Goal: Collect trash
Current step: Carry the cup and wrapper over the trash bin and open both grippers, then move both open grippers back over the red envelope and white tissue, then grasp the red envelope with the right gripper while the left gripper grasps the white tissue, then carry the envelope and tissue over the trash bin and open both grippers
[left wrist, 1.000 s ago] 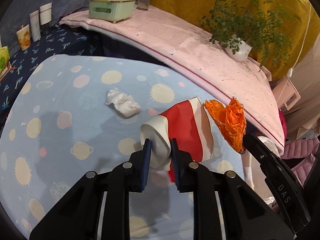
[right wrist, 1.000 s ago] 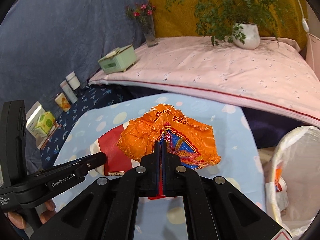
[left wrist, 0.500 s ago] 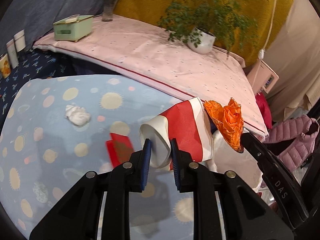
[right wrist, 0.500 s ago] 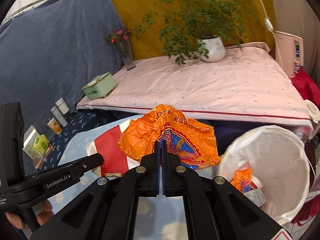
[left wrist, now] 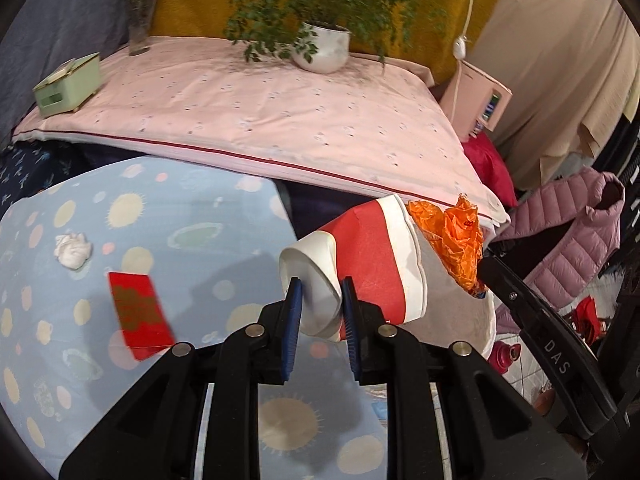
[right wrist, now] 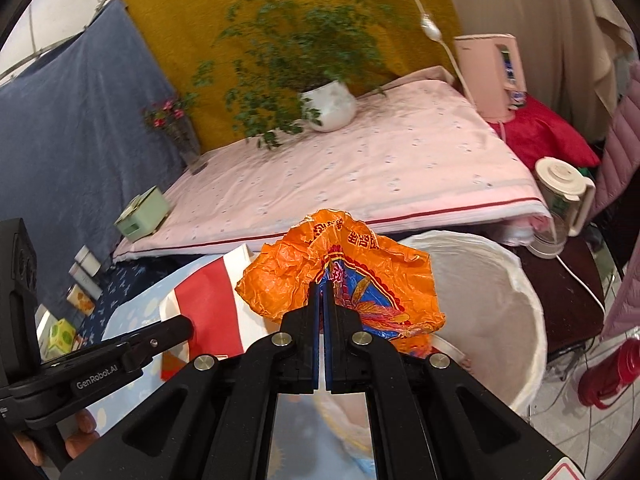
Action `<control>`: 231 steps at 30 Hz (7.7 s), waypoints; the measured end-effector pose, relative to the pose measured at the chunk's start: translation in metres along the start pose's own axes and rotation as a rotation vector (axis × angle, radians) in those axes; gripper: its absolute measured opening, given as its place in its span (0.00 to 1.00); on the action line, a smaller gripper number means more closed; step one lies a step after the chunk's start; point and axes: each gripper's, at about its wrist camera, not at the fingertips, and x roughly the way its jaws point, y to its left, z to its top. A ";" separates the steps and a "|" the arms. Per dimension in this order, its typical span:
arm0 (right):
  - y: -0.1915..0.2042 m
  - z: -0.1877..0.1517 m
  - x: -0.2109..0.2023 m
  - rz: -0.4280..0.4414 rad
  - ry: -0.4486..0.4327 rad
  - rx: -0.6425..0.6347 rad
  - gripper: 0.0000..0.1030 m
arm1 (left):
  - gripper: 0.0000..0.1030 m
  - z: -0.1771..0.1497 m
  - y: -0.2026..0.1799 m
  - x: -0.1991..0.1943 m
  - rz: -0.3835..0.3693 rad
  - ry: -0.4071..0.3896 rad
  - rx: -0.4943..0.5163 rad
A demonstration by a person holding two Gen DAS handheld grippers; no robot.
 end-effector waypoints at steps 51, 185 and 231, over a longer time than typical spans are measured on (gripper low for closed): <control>-0.010 -0.016 0.016 -0.098 0.047 -0.022 0.44 | 0.47 -0.012 0.017 0.014 0.100 0.012 -0.027; 0.098 -0.060 0.017 -0.072 0.092 -0.250 0.03 | 0.22 -0.053 0.064 -0.020 0.177 0.014 -0.078; -0.070 -0.027 0.027 -0.268 0.094 -0.002 0.08 | 0.58 -0.026 -0.080 0.072 0.035 0.103 0.173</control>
